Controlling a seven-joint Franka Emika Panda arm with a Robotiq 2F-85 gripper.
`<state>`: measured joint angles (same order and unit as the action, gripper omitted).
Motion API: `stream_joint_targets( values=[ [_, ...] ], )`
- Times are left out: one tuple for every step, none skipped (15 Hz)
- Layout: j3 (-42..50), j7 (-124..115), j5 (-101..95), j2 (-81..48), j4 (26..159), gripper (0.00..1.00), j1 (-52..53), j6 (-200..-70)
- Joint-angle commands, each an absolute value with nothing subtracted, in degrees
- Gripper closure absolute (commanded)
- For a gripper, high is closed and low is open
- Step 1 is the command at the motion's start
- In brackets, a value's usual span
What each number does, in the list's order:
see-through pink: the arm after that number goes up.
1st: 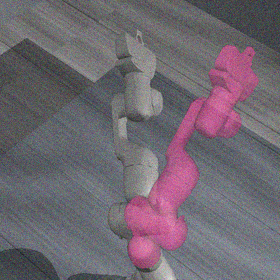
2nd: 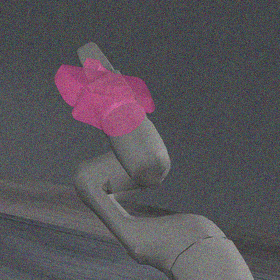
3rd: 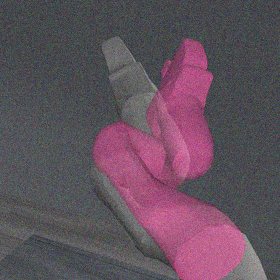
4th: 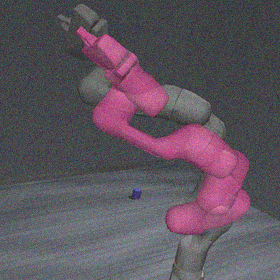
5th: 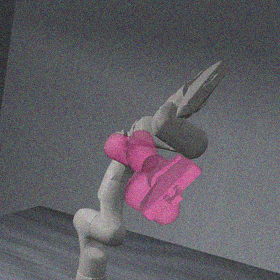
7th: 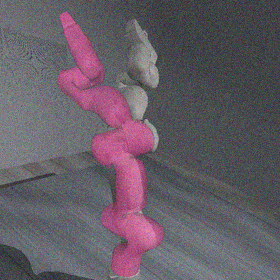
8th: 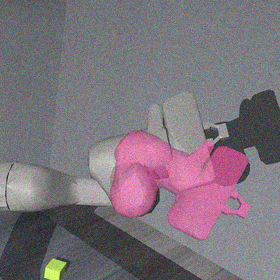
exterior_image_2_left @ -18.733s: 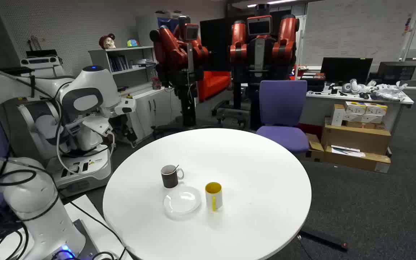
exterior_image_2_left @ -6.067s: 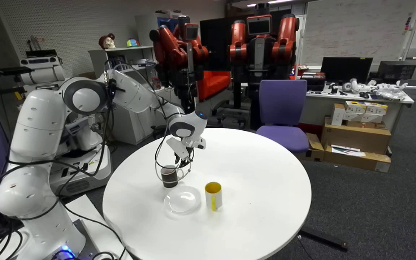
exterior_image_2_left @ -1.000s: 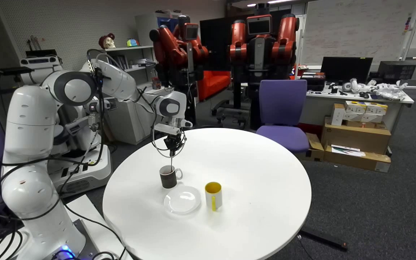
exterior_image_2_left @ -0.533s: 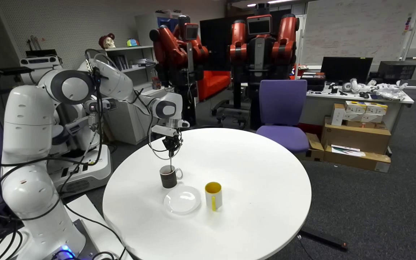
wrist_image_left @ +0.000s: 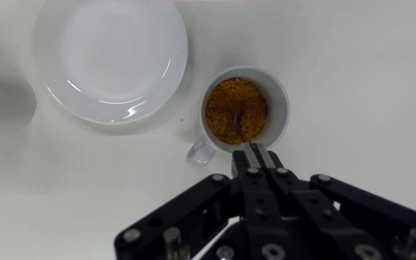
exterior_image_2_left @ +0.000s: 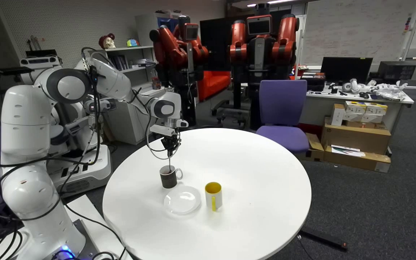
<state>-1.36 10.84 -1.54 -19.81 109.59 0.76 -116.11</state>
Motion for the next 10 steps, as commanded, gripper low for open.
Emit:
stream_joint_targets(
  values=[
    [-1.66, 10.74, -1.65, -19.82, 109.49, 0.99, 0.48, -115.99],
    [-1.66, 10.74, -1.65, -19.82, 109.50, 0.99, 0.49, -115.99],
    [-1.66, 10.74, -1.65, -19.82, 109.50, 0.99, 0.49, -115.99],
    [-1.66, 10.74, -1.65, -19.82, 109.50, 0.99, 0.49, -115.99],
    [-1.66, 10.74, -1.65, -19.82, 109.50, 0.99, 0.49, -115.99],
    [-1.66, 10.74, -1.65, -19.82, 109.50, 0.99, 0.49, -115.99],
    [-1.66, 10.74, -1.65, -19.82, 109.50, 0.99, 0.49, -115.99],
    [-1.72, 10.79, -1.61, -19.66, 109.69, 1.00, 0.52, -116.08],
    [-1.71, 10.66, -1.78, -19.58, 109.85, 1.00, 0.60, -116.11],
    [-1.74, 10.64, -1.81, -19.35, 110.23, 1.00, 0.64, -116.25]
  ],
)
